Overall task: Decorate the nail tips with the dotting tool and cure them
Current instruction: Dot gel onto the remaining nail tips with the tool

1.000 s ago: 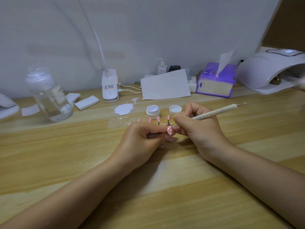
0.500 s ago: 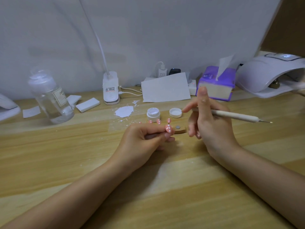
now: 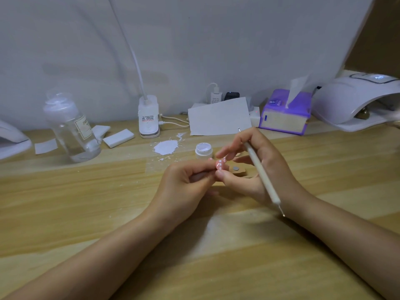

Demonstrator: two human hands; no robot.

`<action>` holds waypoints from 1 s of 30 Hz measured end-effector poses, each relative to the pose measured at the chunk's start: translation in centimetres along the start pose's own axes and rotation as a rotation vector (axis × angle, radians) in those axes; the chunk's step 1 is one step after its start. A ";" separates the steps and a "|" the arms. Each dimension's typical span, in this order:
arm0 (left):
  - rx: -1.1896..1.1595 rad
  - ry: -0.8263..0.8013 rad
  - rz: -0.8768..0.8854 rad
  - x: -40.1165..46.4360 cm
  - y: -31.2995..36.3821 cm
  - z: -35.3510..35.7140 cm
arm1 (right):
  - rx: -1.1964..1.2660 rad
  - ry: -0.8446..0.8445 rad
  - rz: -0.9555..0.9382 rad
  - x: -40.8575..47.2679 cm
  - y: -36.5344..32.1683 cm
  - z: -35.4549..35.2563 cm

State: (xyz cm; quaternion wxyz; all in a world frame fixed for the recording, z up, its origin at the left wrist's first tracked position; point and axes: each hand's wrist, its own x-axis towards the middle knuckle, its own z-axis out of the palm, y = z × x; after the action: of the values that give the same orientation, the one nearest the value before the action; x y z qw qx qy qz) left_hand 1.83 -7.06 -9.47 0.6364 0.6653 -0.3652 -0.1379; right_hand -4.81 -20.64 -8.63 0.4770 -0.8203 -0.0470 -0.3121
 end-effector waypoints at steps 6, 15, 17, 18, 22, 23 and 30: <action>0.004 0.000 0.017 0.0 0.0 0.0 | 0.014 0.032 0.003 -0.1 -0.2 0.2; -0.054 0.029 -0.022 -0.2 0.5 0.1 | 0.307 0.214 0.083 1.0 0.3 -0.8; -0.051 0.050 0.043 -0.4 0.9 0.2 | 0.282 0.243 0.071 1.4 0.6 -1.5; -0.051 0.076 0.093 -0.5 1.1 0.1 | 0.251 0.234 0.067 1.4 0.7 -1.8; 0.034 0.238 0.292 0.0 1.3 -1.2 | 0.072 0.134 0.083 1.3 1.5 -2.3; 0.097 0.272 0.303 0.3 1.2 -1.7 | 0.048 0.119 0.082 1.3 1.7 -2.3; 0.585 0.136 0.154 1.4 -0.3 -3.6 | -0.100 0.039 0.046 1.3 2.2 -2.1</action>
State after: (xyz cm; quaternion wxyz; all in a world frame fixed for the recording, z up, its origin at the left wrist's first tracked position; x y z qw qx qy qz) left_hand 5.17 -5.33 -8.81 0.4493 0.7985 -0.3951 0.0667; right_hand -3.96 -23.84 -8.81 0.4432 -0.8377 -0.0033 -0.3191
